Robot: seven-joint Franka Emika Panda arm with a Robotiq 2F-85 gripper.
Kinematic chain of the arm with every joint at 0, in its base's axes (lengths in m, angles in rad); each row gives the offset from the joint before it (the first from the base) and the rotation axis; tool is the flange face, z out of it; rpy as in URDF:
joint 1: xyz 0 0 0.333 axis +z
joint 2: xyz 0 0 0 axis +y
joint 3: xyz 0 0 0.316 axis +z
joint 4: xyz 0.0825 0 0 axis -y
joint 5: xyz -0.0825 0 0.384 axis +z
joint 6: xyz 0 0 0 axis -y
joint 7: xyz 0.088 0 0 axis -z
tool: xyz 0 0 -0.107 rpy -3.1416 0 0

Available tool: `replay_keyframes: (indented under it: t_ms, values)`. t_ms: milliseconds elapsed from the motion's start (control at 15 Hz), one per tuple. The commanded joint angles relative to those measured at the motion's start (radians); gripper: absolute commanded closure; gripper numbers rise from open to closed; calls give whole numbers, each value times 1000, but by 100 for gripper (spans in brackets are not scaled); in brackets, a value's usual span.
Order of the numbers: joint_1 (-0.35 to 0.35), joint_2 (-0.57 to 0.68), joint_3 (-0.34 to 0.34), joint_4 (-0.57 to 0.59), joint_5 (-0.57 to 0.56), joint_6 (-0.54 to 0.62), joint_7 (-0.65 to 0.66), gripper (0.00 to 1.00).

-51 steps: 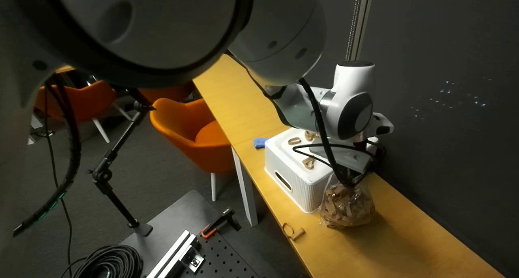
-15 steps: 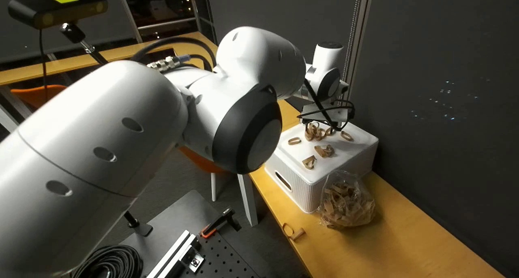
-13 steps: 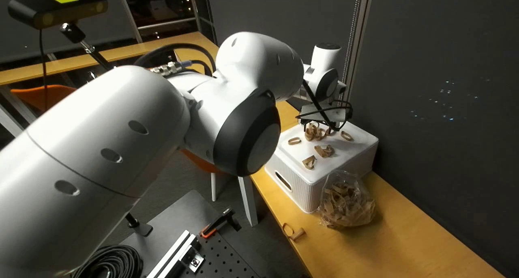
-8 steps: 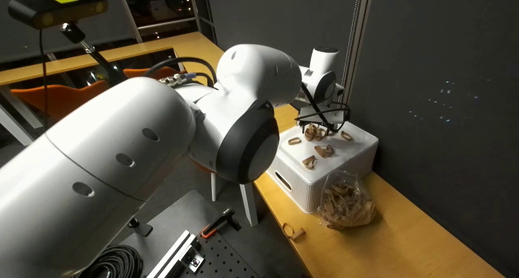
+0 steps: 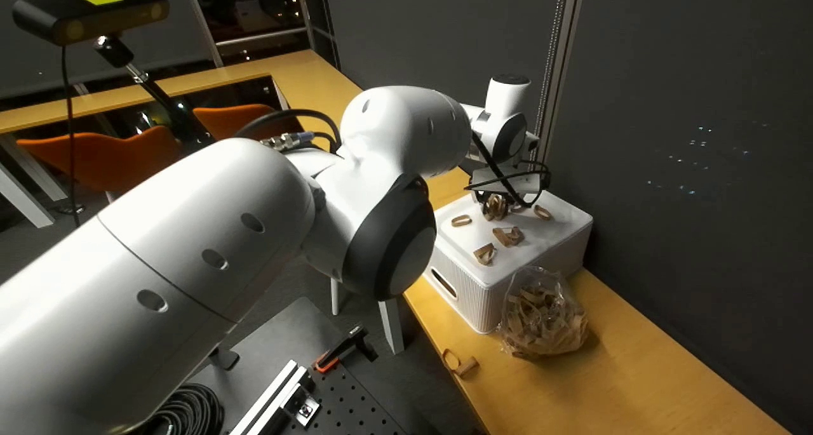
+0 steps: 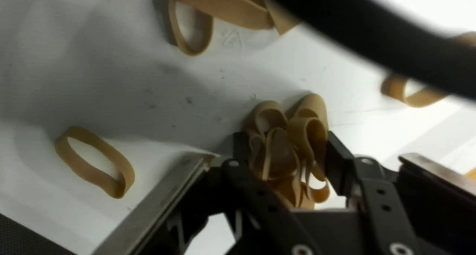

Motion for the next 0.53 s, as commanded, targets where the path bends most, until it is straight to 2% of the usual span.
replay_keyframes:
  t_ms: [0, 200, 467]
  values:
    - [7, 31, -4, 69, -7, -34, -16, 78]
    - [13, 17, -4, 58, -8, -34, -11, 99]
    - [15, -14, -14, 40, -13, -46, 13, 98]
